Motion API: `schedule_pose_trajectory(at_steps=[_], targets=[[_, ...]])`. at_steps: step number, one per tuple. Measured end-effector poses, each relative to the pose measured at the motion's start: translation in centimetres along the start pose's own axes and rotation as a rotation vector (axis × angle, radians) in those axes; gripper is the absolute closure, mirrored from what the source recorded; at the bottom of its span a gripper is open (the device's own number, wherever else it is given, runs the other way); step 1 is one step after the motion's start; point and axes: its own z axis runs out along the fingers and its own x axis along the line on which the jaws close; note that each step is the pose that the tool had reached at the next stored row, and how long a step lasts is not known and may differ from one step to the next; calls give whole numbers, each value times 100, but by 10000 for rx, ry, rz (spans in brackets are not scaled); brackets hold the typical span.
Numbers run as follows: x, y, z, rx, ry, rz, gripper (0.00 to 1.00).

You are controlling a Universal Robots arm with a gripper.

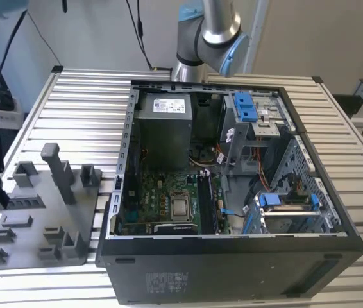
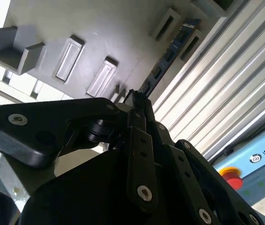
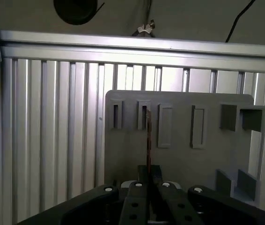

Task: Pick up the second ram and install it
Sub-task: 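Pick up the second ram and move it above second insertion slot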

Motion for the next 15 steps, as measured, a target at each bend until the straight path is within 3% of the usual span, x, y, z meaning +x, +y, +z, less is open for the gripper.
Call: schedule_pose_trajectory(at_steps=[15], targets=[[-5,-4,-238,-1,1,-1,86]])
